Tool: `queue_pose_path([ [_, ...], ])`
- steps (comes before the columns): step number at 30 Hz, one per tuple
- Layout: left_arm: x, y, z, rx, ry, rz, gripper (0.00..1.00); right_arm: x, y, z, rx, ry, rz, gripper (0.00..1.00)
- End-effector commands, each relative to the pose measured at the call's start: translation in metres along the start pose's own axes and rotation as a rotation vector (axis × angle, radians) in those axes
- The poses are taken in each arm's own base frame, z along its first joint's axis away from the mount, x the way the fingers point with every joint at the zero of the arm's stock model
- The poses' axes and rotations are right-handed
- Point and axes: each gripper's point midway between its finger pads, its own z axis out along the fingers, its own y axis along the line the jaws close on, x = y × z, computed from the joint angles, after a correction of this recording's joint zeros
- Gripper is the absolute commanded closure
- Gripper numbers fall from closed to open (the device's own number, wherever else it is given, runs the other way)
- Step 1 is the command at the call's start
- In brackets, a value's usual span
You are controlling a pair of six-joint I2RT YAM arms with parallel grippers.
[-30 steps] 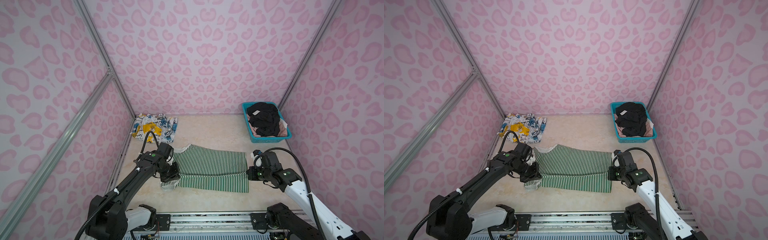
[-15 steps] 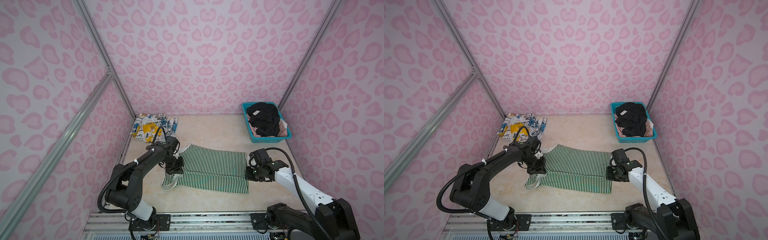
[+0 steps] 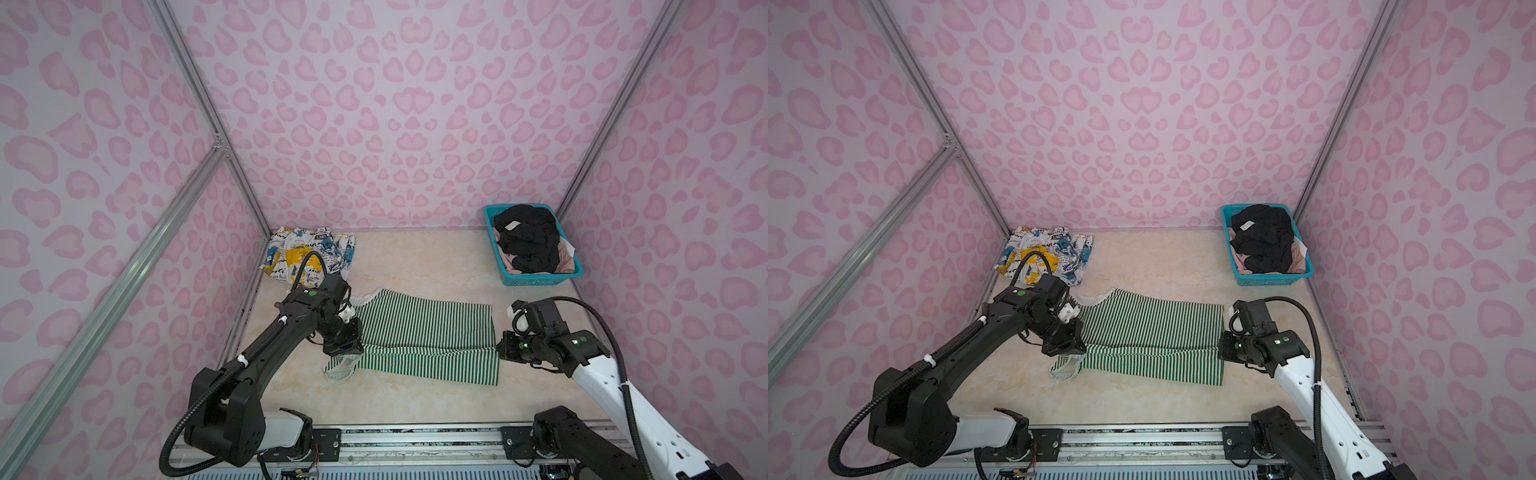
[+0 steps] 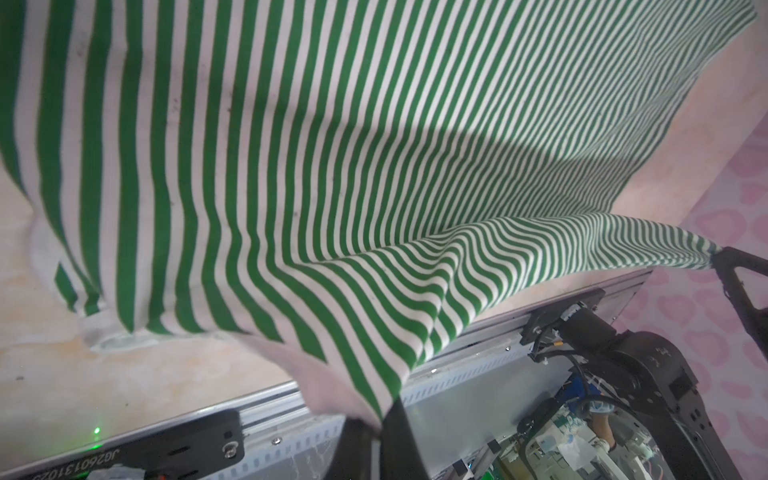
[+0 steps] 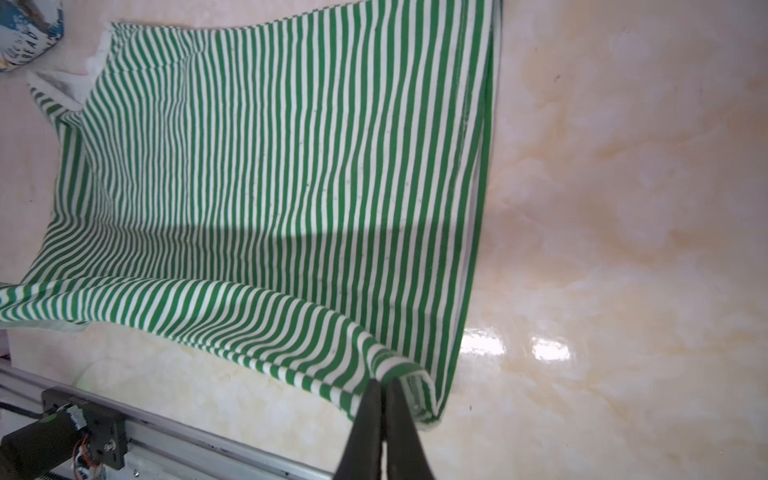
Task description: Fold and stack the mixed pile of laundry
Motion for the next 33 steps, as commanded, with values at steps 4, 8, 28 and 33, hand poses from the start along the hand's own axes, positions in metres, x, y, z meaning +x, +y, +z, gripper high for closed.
queue_pose_path([
  [4, 0.032, 0.002, 0.005, 0.037, 0.111, -0.02, 0.98, 0.046, -0.015, 0.004, 0.078, 0.113, 0.072, 1.0],
  [8, 0.016, 0.005, 0.019, 0.002, 0.123, -0.017, 0.98, 0.046, -0.02, 0.02, 0.096, 0.118, 0.106, 1.0],
  [28, -0.079, 0.025, 0.05, -0.176, -0.03, -0.078, 0.49, -0.013, -0.052, 0.079, 0.196, 0.114, 0.156, 0.87],
  [33, -0.067, 0.042, 0.006, -0.303, -0.153, -0.068, 0.29, -0.03, -0.051, 0.085, 0.214, 0.155, 0.144, 0.72],
])
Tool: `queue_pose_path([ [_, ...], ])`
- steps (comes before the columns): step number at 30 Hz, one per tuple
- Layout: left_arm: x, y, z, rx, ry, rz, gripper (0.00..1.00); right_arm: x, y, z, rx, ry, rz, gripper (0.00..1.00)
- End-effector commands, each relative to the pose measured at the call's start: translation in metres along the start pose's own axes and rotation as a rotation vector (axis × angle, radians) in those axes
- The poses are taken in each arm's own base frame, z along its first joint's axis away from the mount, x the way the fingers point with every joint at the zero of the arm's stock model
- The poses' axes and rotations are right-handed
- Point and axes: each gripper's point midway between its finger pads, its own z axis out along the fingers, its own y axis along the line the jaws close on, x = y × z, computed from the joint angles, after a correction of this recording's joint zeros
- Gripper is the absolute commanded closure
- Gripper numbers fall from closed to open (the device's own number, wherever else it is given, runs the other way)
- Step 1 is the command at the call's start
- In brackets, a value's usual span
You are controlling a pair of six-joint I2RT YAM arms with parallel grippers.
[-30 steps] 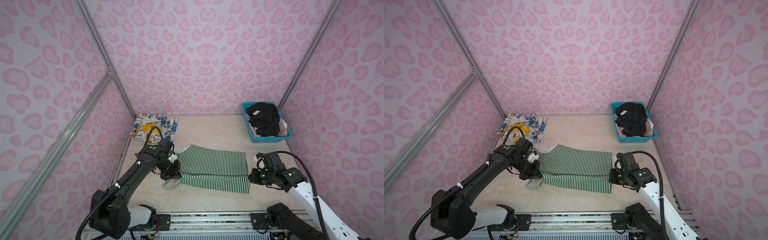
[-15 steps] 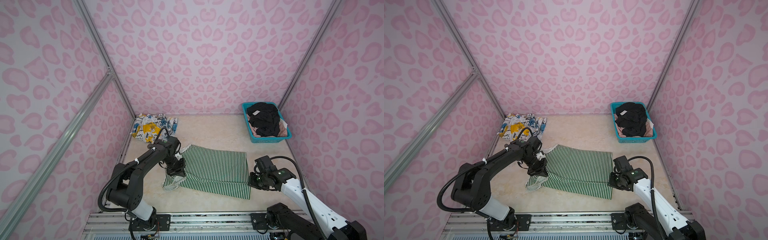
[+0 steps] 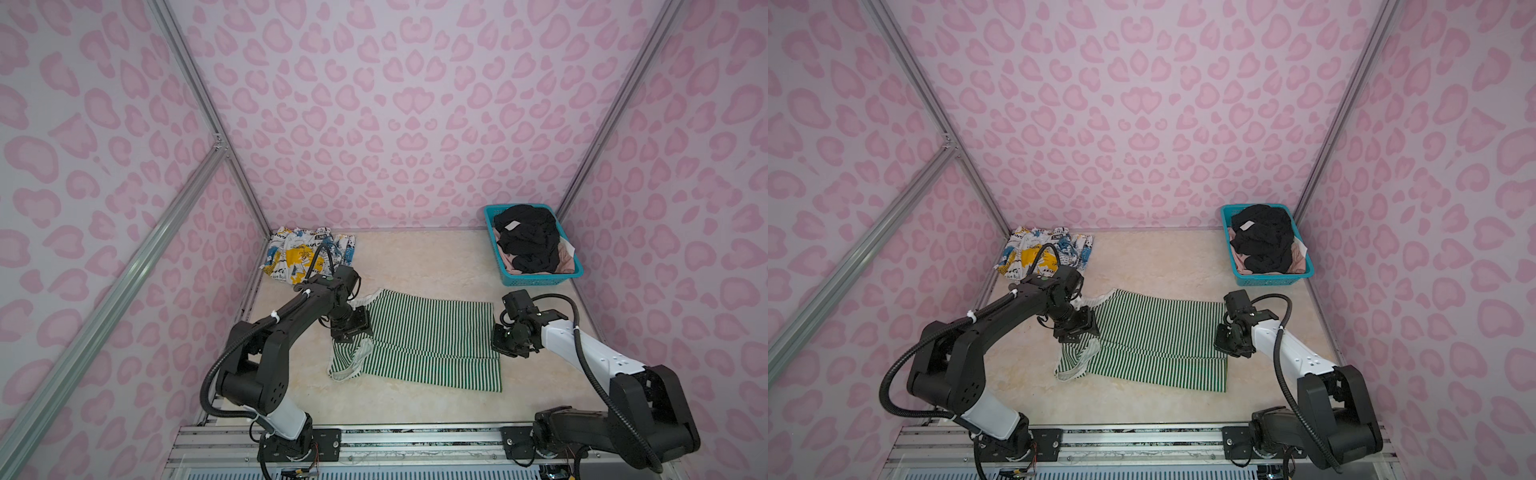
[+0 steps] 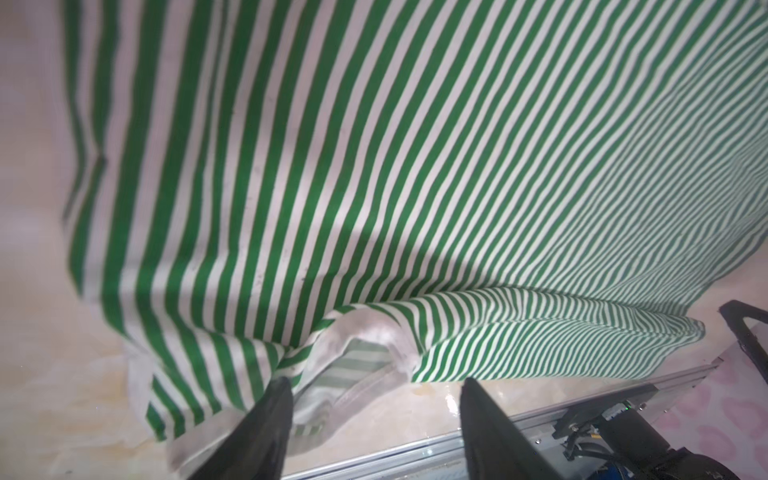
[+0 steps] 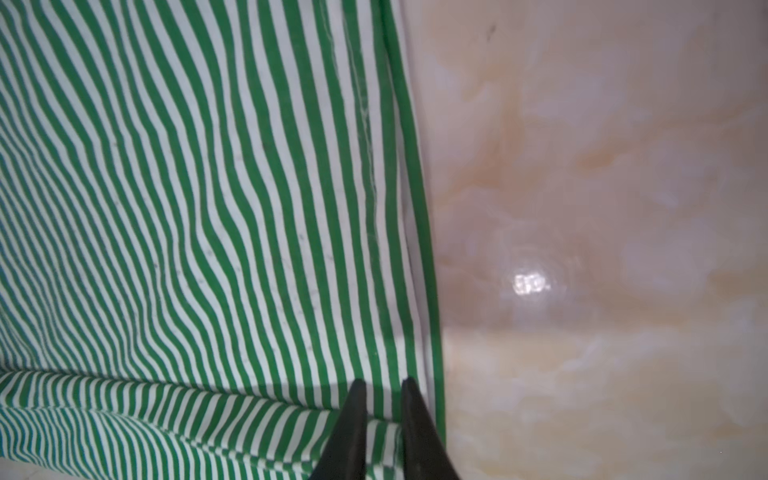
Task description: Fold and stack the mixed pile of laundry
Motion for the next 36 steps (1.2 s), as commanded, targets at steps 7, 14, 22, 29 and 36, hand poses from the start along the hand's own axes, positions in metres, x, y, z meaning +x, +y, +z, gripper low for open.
queue_pose_path([
  [7, 0.044, 0.08, -0.011, -0.282, -0.08, -0.183, 0.32, -0.001, -0.018, -0.021, 0.107, -0.026, -0.073, 0.57],
  [14, 0.06, 0.095, 0.015, -0.245, -0.109, -0.31, 0.42, 0.013, 0.001, 0.009, -0.015, 0.075, -0.059, 0.62],
  [22, 0.056, 0.099, 0.039, -0.245, -0.097, -0.332, 0.56, 0.01, 0.001, 0.035, -0.006, 0.109, -0.05, 0.63],
  [29, 0.052, 0.102, 0.038, -0.263, -0.109, -0.34, 0.89, 0.011, -0.011, 0.042, 0.04, 0.128, -0.05, 0.64],
  [36, 0.045, 0.107, -0.006, -0.308, -0.213, -0.339, 0.98, -0.004, -0.02, 0.04, 0.073, 0.132, -0.05, 0.66],
])
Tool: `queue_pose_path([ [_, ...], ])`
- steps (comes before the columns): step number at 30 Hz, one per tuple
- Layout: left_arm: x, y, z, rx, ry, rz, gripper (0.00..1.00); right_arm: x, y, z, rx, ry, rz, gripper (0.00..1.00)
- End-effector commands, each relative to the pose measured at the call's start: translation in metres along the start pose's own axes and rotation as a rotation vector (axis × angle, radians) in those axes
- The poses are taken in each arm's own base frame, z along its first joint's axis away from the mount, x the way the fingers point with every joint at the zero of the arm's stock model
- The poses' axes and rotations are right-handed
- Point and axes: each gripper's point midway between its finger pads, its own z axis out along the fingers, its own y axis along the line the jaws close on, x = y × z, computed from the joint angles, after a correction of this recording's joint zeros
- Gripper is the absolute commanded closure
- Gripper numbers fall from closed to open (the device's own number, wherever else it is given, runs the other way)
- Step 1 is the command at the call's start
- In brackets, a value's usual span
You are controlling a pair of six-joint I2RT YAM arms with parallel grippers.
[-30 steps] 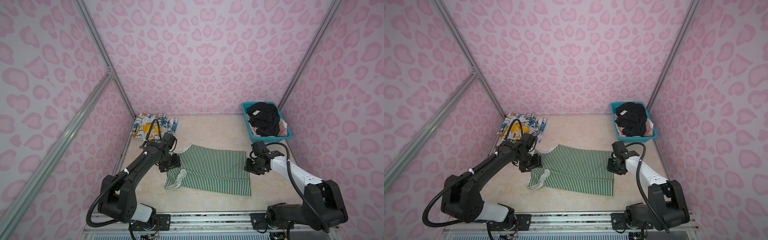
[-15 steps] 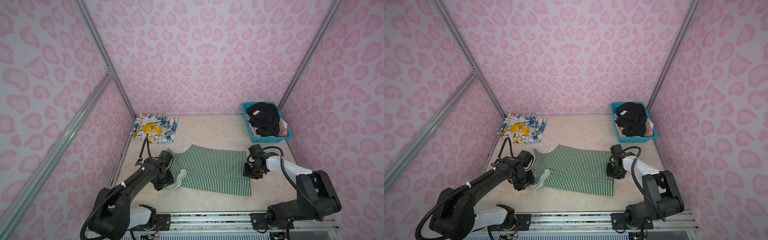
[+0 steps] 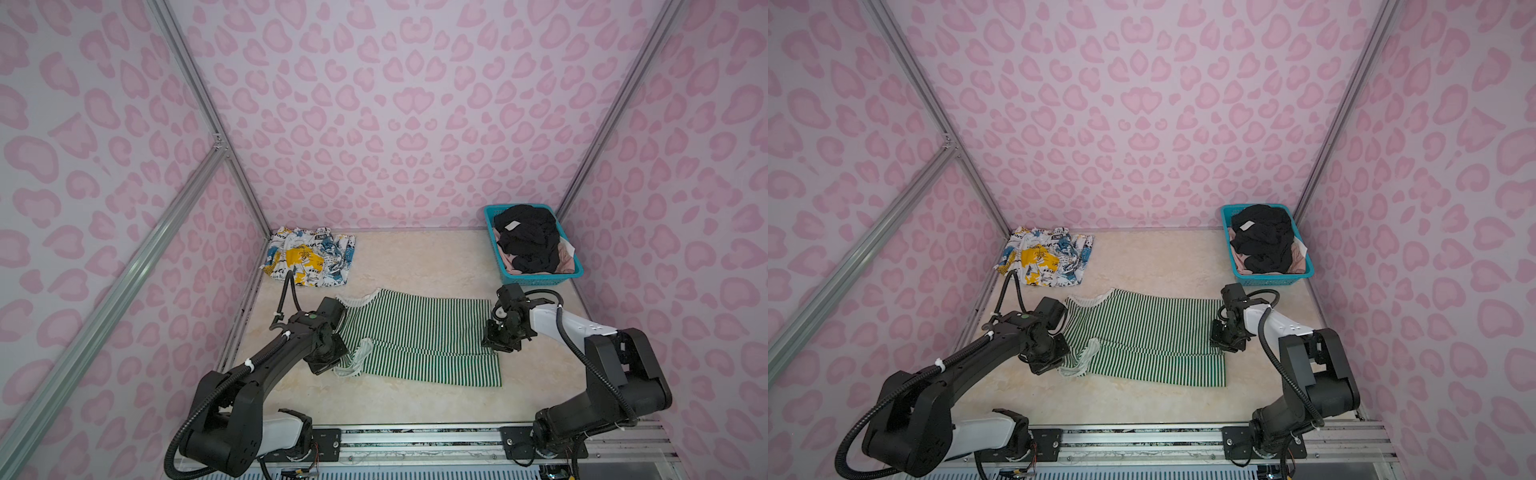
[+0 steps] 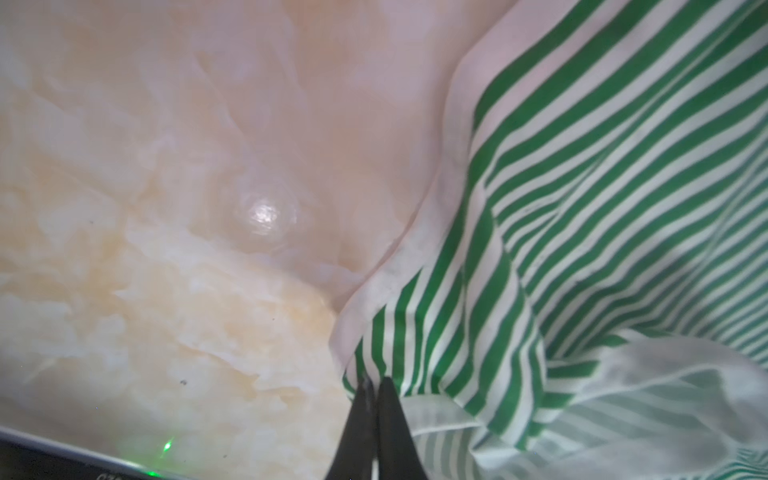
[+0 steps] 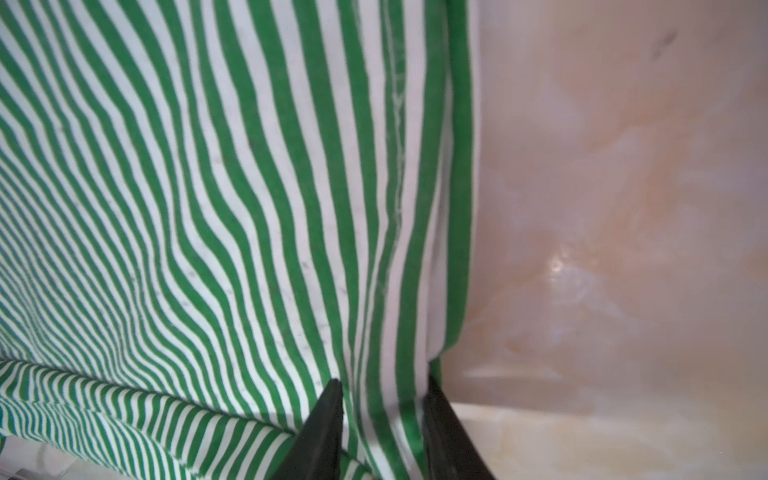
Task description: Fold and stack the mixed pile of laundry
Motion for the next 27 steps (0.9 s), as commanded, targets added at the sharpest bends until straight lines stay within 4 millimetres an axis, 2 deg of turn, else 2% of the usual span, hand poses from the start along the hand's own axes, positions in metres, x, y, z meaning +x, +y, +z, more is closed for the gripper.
queue_pose_path([
  [1, -0.006, 0.018, -0.019, -0.072, -0.05, -0.001, 0.98, -0.007, -0.024, 0.006, 0.113, -0.013, -0.022, 0.66],
  [4, -0.01, 0.027, -0.038, -0.089, -0.089, -0.005, 0.98, -0.011, -0.026, 0.005, 0.126, -0.009, -0.029, 0.66],
  [9, -0.011, 0.041, -0.053, -0.109, -0.116, -0.028, 0.98, -0.016, -0.027, 0.005, 0.142, -0.005, -0.043, 0.67],
  [14, -0.014, 0.047, -0.057, -0.103, -0.132, -0.053, 0.98, -0.02, -0.03, 0.004, 0.168, -0.006, -0.056, 0.67],
  [17, -0.024, 0.046, -0.058, -0.112, -0.149, -0.052, 0.97, -0.023, -0.031, 0.004, 0.168, -0.009, -0.058, 0.67],
  [21, -0.035, 0.04, -0.043, -0.123, -0.094, -0.027, 0.94, -0.027, -0.029, 0.004, 0.17, -0.004, -0.069, 0.67],
  [23, -0.04, 0.043, -0.036, -0.162, -0.085, -0.013, 0.87, -0.028, -0.028, 0.004, 0.169, -0.007, -0.075, 0.67],
  [26, -0.048, 0.051, -0.025, -0.21, -0.065, -0.017, 0.6, -0.033, -0.026, -0.001, 0.166, -0.019, -0.081, 0.67],
  [27, -0.052, 0.051, -0.023, -0.21, -0.062, -0.021, 0.55, -0.035, -0.024, -0.003, 0.165, -0.026, -0.084, 0.67],
])
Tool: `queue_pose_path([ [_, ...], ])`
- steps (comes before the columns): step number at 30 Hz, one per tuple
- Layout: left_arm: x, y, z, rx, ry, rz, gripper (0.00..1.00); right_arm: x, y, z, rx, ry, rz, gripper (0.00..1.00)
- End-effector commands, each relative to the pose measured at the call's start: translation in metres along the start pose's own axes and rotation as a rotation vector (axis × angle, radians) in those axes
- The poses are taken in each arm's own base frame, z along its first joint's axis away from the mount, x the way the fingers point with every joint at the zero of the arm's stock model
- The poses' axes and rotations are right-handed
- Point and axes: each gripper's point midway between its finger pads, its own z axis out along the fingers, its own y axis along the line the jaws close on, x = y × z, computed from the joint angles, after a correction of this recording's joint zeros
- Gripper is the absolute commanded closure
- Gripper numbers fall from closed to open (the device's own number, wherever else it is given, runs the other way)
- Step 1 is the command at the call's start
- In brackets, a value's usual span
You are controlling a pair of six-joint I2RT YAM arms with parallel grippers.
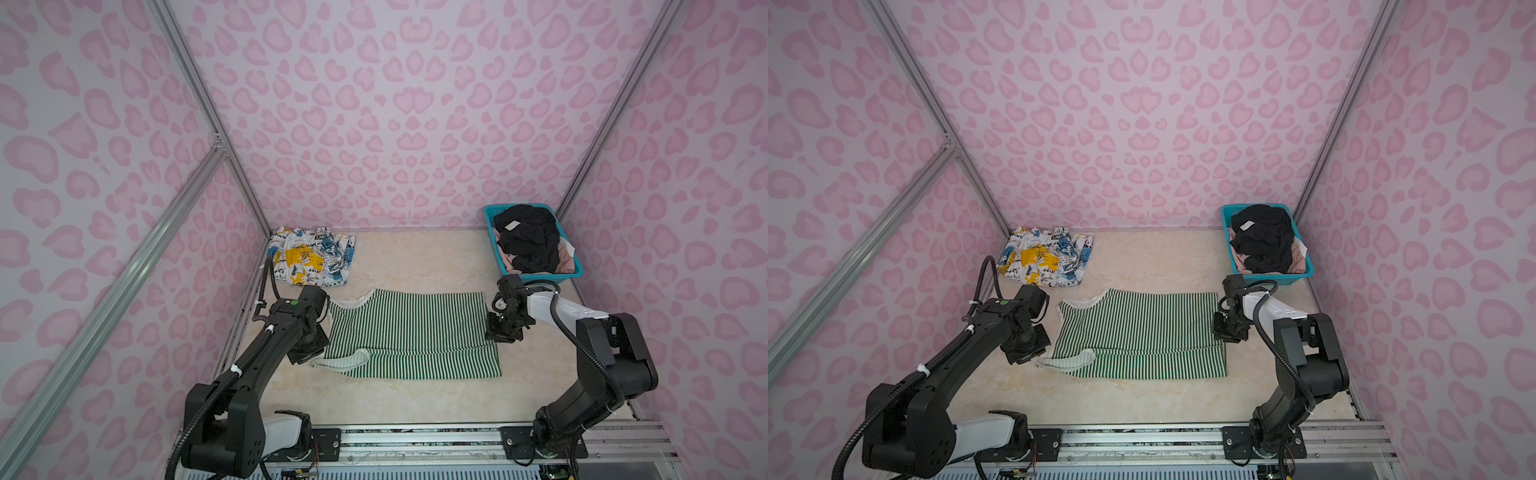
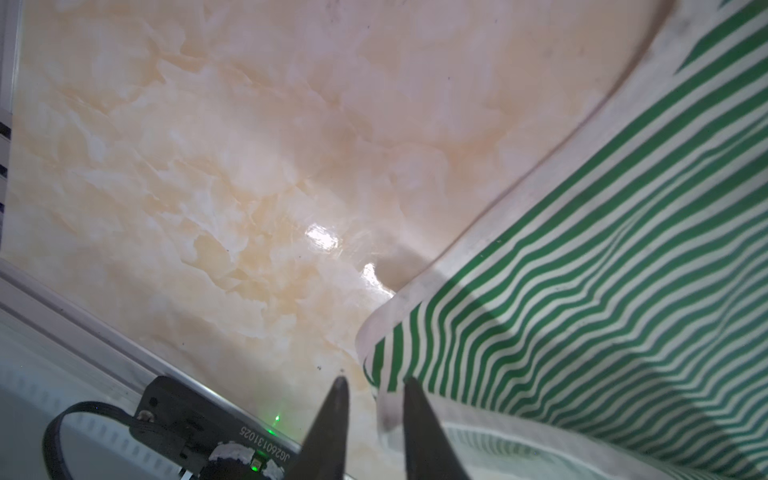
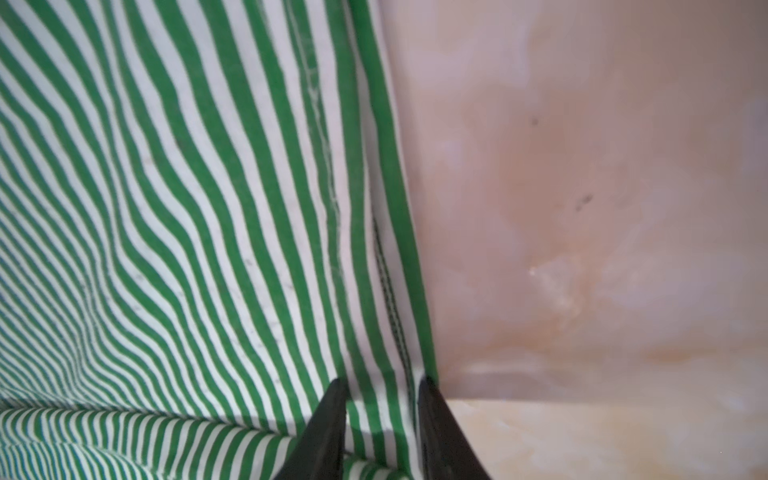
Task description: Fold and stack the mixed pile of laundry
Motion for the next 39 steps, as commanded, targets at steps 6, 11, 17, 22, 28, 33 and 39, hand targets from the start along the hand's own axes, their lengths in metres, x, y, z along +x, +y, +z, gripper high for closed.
queue_pose_path([
  [6, -0.025, -0.023, -0.015, 0.106, -0.04, 0.066, 0.49, -0.012, -0.01, -0.031, 0.138, -0.082, -0.087, 0.66],
  [11, 0.005, -0.058, -0.042, 0.337, 0.021, 0.206, 0.49, -0.001, 0.021, -0.063, 0.088, -0.123, -0.209, 0.65],
  [17, 0.066, -0.114, -0.06, 0.604, 0.155, 0.416, 0.56, 0.023, 0.034, -0.064, -0.027, -0.098, -0.181, 0.73],
  [22, 0.094, -0.148, -0.054, 0.727, 0.233, 0.498, 0.6, 0.042, 0.027, -0.047, -0.033, -0.041, -0.148, 0.81],
  [28, 0.096, -0.168, -0.031, 0.71, 0.277, 0.526, 0.69, 0.052, 0.022, -0.035, -0.033, -0.021, -0.108, 0.85],
  [33, 0.087, -0.177, -0.005, 0.626, 0.301, 0.502, 0.78, 0.048, 0.019, -0.025, -0.014, -0.012, -0.098, 0.86],
  [39, 0.053, -0.174, 0.019, 0.449, 0.177, 0.46, 0.86, 0.038, 0.008, -0.006, 0.011, -0.001, -0.056, 0.88],
])
